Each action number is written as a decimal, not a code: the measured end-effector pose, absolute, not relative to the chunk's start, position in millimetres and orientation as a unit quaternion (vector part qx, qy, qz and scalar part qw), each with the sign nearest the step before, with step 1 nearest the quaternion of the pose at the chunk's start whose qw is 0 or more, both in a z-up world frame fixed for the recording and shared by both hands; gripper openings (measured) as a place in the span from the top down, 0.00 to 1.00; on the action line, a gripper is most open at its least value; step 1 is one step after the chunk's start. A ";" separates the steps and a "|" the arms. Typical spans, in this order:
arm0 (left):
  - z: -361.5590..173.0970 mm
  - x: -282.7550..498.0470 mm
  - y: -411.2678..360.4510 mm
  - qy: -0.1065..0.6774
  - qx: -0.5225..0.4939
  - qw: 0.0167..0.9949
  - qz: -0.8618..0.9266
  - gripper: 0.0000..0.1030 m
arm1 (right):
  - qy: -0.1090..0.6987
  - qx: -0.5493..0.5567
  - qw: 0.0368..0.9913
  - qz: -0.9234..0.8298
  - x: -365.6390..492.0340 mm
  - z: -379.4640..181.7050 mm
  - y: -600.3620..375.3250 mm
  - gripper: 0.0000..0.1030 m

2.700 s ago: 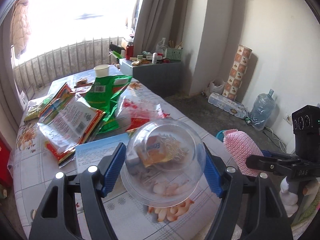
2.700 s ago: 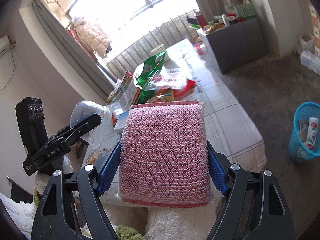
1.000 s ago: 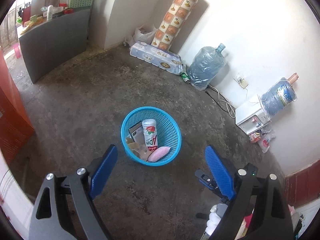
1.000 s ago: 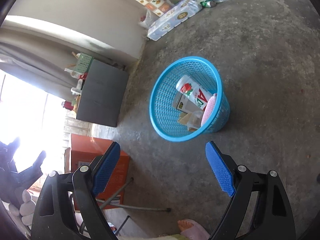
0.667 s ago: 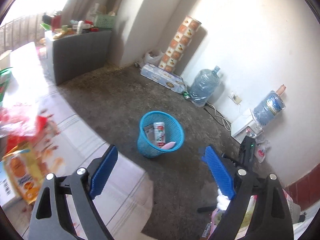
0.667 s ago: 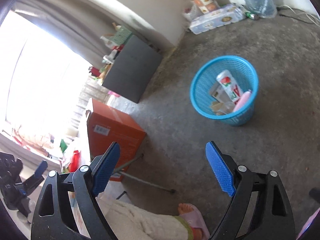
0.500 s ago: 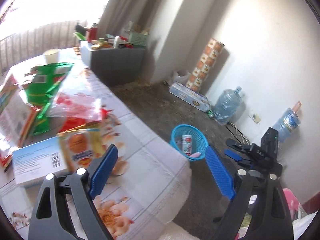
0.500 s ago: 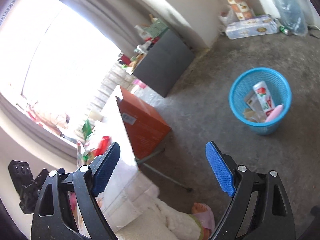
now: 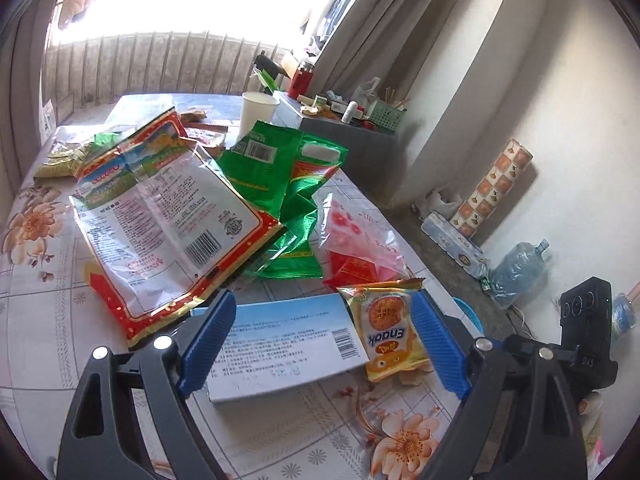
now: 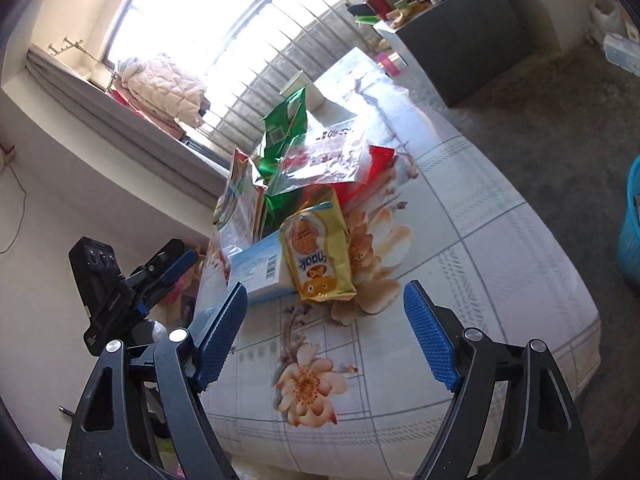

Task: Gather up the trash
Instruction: 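Move both tools back toward the table, then grasp the blue medicine box with the left tool while the right tool grasps the Enaak packet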

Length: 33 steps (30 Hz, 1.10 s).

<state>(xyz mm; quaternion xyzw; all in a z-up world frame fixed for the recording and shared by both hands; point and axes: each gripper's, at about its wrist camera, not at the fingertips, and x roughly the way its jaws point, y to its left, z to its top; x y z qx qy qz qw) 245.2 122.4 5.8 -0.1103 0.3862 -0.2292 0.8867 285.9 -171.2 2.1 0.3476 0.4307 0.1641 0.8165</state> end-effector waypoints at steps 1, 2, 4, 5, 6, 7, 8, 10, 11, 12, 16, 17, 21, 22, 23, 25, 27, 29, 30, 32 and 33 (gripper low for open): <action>1.2 254.2 122.6 0.394 -0.111 0.883 -0.228 0.16 | 0.435 0.347 0.815 0.160 292.2 1.2 -166.9 0.29; -3.5 261.9 120.5 0.401 -0.107 0.880 -0.230 0.16 | 0.441 0.349 0.812 0.156 297.4 0.7 -162.7 0.31; -11.0 273.7 113.8 0.411 -0.095 0.875 -0.239 0.16 | 0.450 0.350 0.808 0.149 306.1 -2.8 -155.9 0.32; -13.9 278.3 110.3 0.415 -0.089 0.872 -0.243 0.16 | 0.456 0.351 0.805 0.144 310.6 -5.6 -153.9 0.33; -17.4 283.0 105.6 0.424 -0.081 0.867 -0.250 0.16 | 0.461 0.354 0.801 0.143 314.7 -7.3 -152.3 0.33; -21.2 287.6 101.4 0.431 -0.073 0.863 -0.254 0.16 | 0.466 0.356 0.798 0.144 316.8 -8.4 -150.6 0.33; -24.2 291.3 97.2 0.435 -0.062 0.862 -0.253 0.16 | 0.470 0.353 0.796 0.144 316.3 -8.8 -148.9 0.33; -30.1 297.3 88.3 0.442 -0.035 0.860 -0.252 0.16 | 0.477 0.343 0.797 0.144 314.6 -9.0 -143.6 0.33; -33.0 301.4 84.5 0.447 -0.022 0.860 -0.246 0.16 | 0.480 0.341 0.796 0.144 314.4 -9.8 -143.1 0.33; -36.6 303.7 81.7 0.453 -0.011 0.858 -0.242 0.16 | 0.482 0.340 0.794 0.145 313.4 -9.8 -142.6 0.33; -47.8 302.6 83.5 0.488 -0.017 0.839 -0.240 0.16 | 0.483 0.344 0.792 0.141 311.9 -10.0 -144.8 0.33; -49.3 299.0 86.0 0.495 -0.022 0.833 -0.246 0.16 | 0.483 0.345 0.793 0.140 310.7 -9.6 -146.0 0.33; -54.9 273.2 98.5 0.526 -0.041 0.806 -0.267 0.16 | 0.483 0.346 0.792 0.144 310.8 -6.7 -145.6 0.33; -55.2 263.8 101.3 0.530 -0.041 0.802 -0.273 0.16 | 0.483 0.344 0.792 0.147 310.5 -6.1 -144.9 0.33; -55.6 254.5 103.6 0.532 -0.041 0.799 -0.278 0.16 | 0.484 0.342 0.792 0.151 311.0 -6.2 -143.5 0.33; -57.1 237.5 106.4 0.536 -0.036 0.794 -0.284 0.16 | 0.484 0.335 0.793 0.156 312.2 -6.2 -141.6 0.33; -58.0 222.7 109.9 0.535 -0.035 0.796 -0.280 0.16 | 0.485 0.329 0.795 0.155 316.3 -8.3 -140.1 0.33; -56.8 213.7 114.2 0.531 -0.042 0.803 -0.268 0.16 | 0.488 0.332 0.793 0.152 323.0 -13.6 -139.8 0.33; -55.4 211.2 116.4 0.526 -0.048 0.808 -0.261 0.16 | 0.489 0.334 0.792 0.150 325.9 -16.1 -140.0 0.33; -51.8 209.9 119.7 0.514 -0.060 0.819 -0.248 0.16 | 0.494 0.331 0.791 0.145 330.6 -21.1 -138.9 0.33; -50.6 211.4 121.0 0.510 -0.063 0.823 -0.241 0.16 | 0.495 0.329 0.791 0.145 332.7 -22.8 -137.1 0.34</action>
